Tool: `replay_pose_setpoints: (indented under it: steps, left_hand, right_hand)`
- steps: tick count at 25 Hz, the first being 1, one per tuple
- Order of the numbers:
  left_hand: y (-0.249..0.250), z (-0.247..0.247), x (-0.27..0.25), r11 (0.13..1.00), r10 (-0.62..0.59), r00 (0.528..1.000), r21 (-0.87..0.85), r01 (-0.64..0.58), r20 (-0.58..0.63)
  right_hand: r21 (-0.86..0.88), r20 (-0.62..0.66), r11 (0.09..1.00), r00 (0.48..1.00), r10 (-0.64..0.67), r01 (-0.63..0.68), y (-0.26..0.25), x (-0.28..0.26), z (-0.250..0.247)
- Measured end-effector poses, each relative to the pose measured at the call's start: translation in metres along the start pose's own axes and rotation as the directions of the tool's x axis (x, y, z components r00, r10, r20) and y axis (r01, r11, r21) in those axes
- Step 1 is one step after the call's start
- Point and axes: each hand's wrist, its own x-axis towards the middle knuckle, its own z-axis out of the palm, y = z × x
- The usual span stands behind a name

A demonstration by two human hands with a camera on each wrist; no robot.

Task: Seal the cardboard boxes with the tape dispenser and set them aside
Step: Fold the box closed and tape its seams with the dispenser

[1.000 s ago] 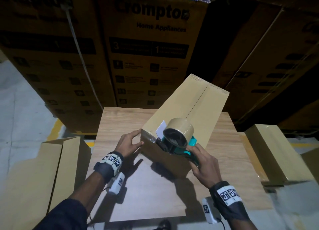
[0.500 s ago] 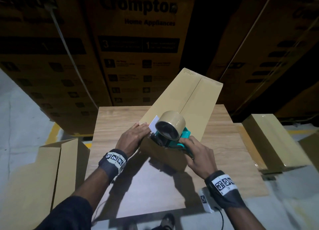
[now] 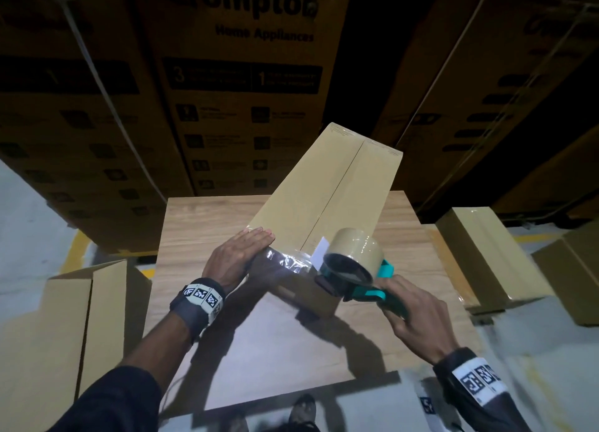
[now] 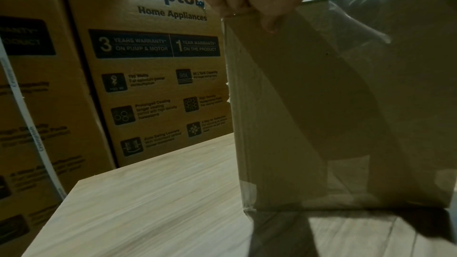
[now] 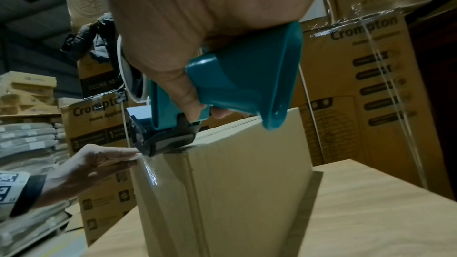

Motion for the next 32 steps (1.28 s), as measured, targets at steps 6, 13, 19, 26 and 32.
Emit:
replay_pose_setpoints:
  steps: [6, 13, 19, 26, 32]
  left_hand:
    - [0.001, 0.005, -0.002, 0.999, -0.033, 0.999, 0.024, 0.033, 0.01]
    - [0.039, 0.017, -0.004, 0.99, 0.086, 0.994, 0.107, -0.092, 0.065]
    - [0.073, 0.032, 0.008, 1.0, -0.004, 0.982, -0.019, 0.007, 0.188]
    - [0.066, 0.036, 0.012, 0.996, 0.071, 0.992, -0.068, -0.064, 0.106]
    - [0.063, 0.038, 0.013, 0.99, 0.095, 0.991, -0.11, -0.085, 0.091]
  right_hand:
    - [-0.114, 0.128, 0.993, 0.992, 0.01, 0.005, 0.004, -0.006, -0.022]
    - [-0.339, 0.368, 0.922, 0.928, -0.054, 0.188, -0.032, 0.045, -0.057]
    - [-0.422, 0.451, 0.843, 0.883, -0.125, 0.335, -0.055, 0.075, -0.068]
    - [-0.37, 0.504, 0.873, 0.858, -0.097, 0.316, -0.042, 0.069, -0.076]
    - [-0.376, 0.519, 0.866, 0.849, -0.098, 0.33, -0.028, 0.064, -0.079]
